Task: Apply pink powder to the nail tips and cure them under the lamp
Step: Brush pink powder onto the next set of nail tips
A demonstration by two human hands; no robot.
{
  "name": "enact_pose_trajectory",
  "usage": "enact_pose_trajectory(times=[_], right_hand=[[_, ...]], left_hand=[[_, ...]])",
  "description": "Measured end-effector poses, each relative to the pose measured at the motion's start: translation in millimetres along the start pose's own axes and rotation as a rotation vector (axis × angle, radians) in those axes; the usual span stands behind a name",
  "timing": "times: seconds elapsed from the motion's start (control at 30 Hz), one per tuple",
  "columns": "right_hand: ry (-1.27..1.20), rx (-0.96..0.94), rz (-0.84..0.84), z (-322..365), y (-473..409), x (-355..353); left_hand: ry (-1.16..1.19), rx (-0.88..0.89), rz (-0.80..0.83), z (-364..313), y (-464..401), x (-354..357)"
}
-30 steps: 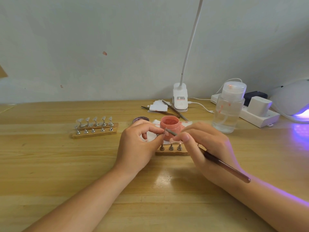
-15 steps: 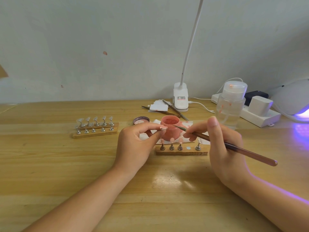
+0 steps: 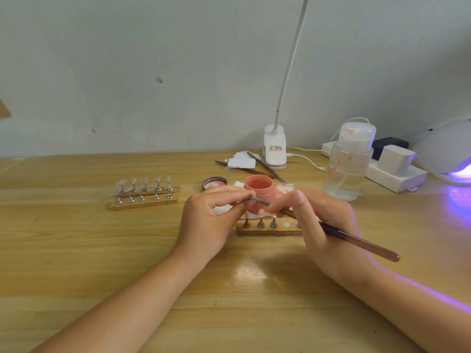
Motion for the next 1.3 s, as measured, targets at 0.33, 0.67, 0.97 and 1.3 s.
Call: enact_pose_trajectory(times=[0.33,0.67,0.97,1.3], right_hand=[[-0.009,0.017,-0.018,0.1,-0.4,-0.6],[0.008,-0.019,-0.036,1.0,-1.0,-1.6],[0.015,-0.037,-0.035,2.2,-1.9,-1.9],[0.047,-0.061,-0.017,1.7,-3.5,-1.1]], left_hand=[[-0.015,0.026,0.011,0.1,0.6,1.6],[-0.032,-0.030,0.009,-0.9,0.7,1.1],[-0.082,-0.041,0.009,-0.4,0.4,0.9],[-0.158,-0.012,0.005,-1.3,0.1,0.9]])
Point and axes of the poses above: each hand's wrist, its own y-axis away from the middle knuckle, its own x-axis out of the palm, z = x × y, the point moved 4 cm from there along -y, towards the middle knuckle, and after that the axes turned 7 degrees about -z, right-handed, at the moved point
